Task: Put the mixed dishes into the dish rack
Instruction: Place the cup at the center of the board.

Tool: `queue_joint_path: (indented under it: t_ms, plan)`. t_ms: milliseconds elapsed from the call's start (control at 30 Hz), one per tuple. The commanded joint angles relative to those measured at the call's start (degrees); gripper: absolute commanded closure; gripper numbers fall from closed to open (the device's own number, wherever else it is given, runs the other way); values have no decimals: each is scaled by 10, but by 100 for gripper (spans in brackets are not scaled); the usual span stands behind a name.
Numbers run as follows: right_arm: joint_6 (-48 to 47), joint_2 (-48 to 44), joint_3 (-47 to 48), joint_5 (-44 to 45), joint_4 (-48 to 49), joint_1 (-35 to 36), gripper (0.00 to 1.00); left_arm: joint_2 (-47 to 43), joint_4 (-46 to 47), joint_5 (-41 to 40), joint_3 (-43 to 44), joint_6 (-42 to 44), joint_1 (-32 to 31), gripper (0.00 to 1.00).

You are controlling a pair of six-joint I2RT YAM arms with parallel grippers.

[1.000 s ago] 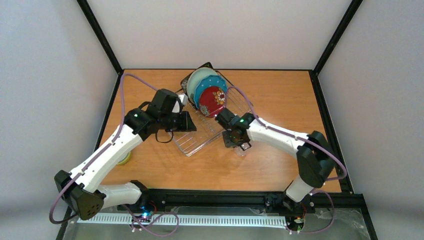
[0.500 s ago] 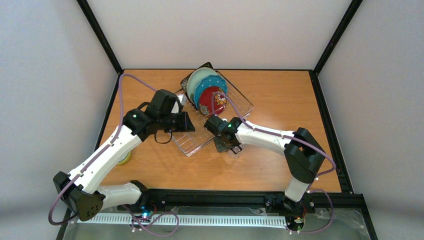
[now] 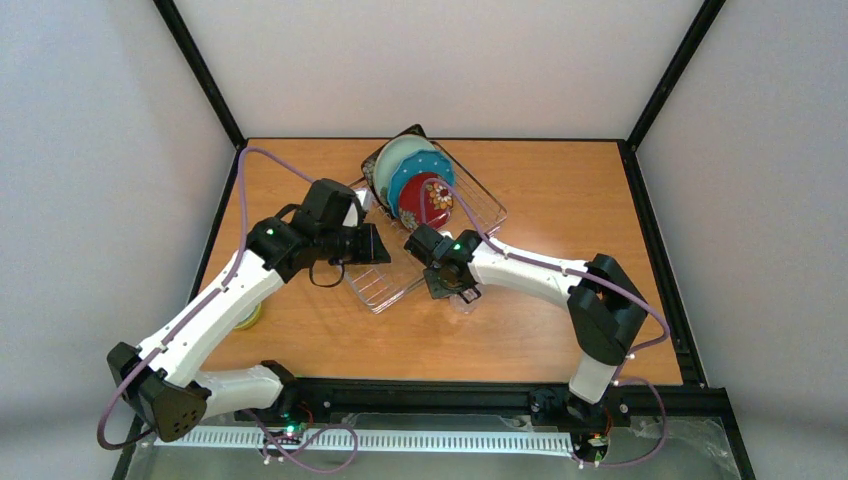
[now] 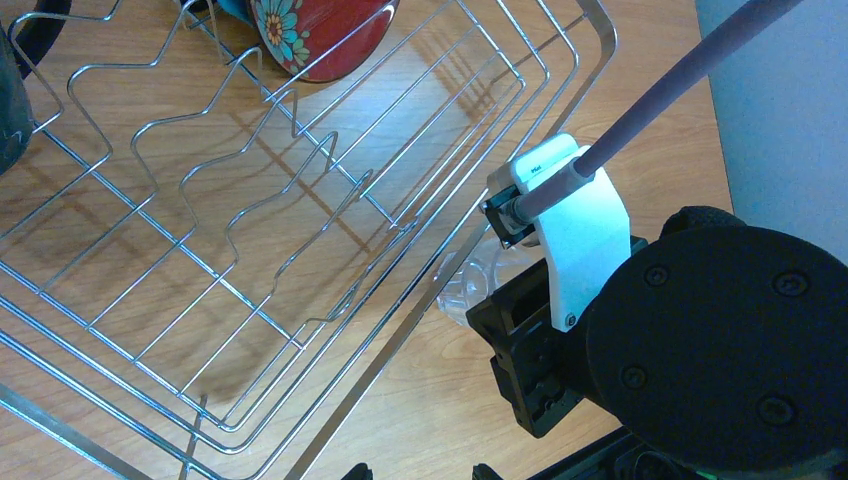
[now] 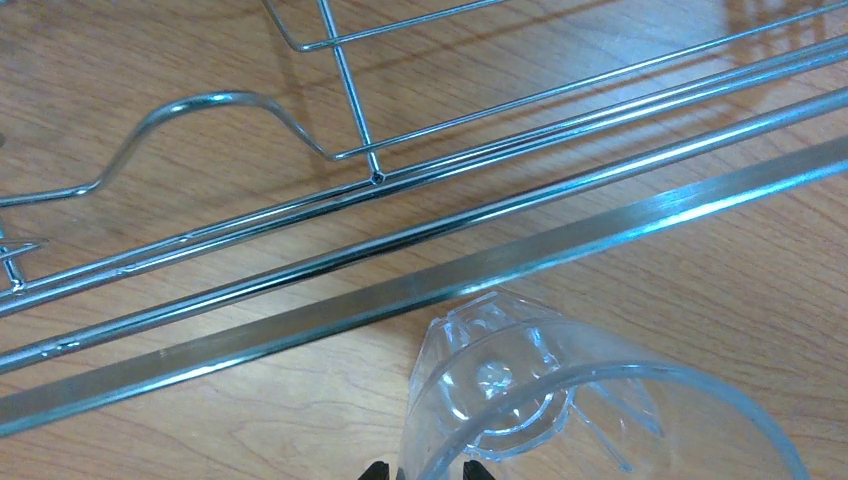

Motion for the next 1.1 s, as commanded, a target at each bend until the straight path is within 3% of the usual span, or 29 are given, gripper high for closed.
queue_joint_path:
  t_ms: [0, 600, 700, 800, 967, 1067]
  plan:
    - [3, -2, 0, 17, -11, 3, 57, 3, -11, 1, 8, 6, -5, 45]
    - [29, -98, 105, 31, -94, 3, 47, 6, 6, 33, -22, 0, -5, 32]
    - [39, -113, 129, 56, -114, 3, 47, 14, 18, 42, -22, -2, -5, 32]
    - [59, -128, 153, 99, -143, -1, 39, 28, 33, 51, -21, -7, -10, 29]
    - [92, -169, 137, 116, -161, -63, 38, 82, 55, 37, 0, -15, -56, 26]
    - [89, -202, 112, 94, -142, -135, 38, 123, 63, 22, 21, -19, -95, 24]
